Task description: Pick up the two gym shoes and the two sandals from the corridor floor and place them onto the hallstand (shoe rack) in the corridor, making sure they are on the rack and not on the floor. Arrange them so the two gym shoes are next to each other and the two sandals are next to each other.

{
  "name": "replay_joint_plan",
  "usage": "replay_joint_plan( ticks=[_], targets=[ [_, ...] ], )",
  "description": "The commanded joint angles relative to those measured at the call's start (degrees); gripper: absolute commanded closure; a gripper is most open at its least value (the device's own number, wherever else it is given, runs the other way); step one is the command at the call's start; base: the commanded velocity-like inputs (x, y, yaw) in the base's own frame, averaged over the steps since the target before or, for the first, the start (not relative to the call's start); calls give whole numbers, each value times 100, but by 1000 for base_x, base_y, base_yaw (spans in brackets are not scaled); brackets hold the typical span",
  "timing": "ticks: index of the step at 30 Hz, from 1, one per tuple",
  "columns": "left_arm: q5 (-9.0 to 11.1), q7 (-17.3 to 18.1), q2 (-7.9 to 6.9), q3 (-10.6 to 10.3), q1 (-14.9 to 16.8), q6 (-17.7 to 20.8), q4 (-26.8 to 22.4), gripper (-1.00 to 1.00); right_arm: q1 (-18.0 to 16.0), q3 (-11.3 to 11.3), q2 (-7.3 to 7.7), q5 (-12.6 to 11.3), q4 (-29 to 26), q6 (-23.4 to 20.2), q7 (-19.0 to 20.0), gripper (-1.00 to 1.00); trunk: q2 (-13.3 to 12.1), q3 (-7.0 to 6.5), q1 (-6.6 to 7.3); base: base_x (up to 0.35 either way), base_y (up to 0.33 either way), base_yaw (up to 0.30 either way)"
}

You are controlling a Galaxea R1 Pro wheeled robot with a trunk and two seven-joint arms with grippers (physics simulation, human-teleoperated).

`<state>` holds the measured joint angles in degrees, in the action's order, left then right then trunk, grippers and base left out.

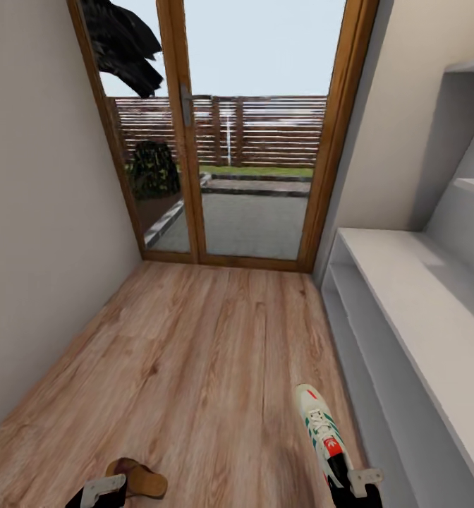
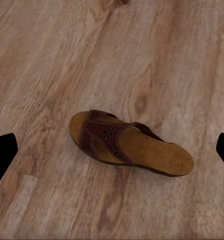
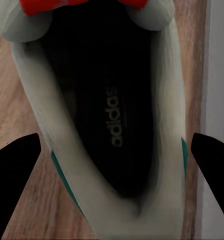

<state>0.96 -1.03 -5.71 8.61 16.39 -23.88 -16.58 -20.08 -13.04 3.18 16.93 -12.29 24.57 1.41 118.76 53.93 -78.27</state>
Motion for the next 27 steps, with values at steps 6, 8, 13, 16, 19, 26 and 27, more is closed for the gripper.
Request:
replay_joint_plan(
  ticks=[6, 8, 13, 16, 19, 26, 27],
  targets=[
    [11, -18, -9, -1, 5, -20, 6, -100, -3, -49, -2, 48, 3, 21, 18, 100, 2, 4, -1, 221, -219, 276],
    [12, -19, -13, 1, 5, -20, 6, -100, -2, -49, -2, 48, 2, 21, 17, 100, 2, 4, -1, 284, -162, 276],
    [17, -22, -19, 8, 5, -20, 6, -100, 0, -49, -2, 48, 2, 21, 19, 100, 2, 4, -1, 311, -44, 276],
    [11, -20, -12, 2, 5, -20, 6, -100, -3, -49, -2, 48, 5, 21, 18, 100, 2, 4, -1, 198, 30, 276],
    [10, -20, -10, 1, 5, -20, 6, -100, -3, -49, -2, 48, 1, 21, 17, 100, 2, 4, -1, 49, 8, 276],
    [10, -20, -9, 0, 5, -20, 6, -100, -1, -49, -2, 48, 4, 21, 20, 100, 2, 4, -1, 9, 1, 276],
    [10, -20, -9, 0, 5, -20, 6, -100, -2, -49, -2, 48, 2, 21, 19, 100, 2, 4, -1, 2, 0, 276]
  ],
)
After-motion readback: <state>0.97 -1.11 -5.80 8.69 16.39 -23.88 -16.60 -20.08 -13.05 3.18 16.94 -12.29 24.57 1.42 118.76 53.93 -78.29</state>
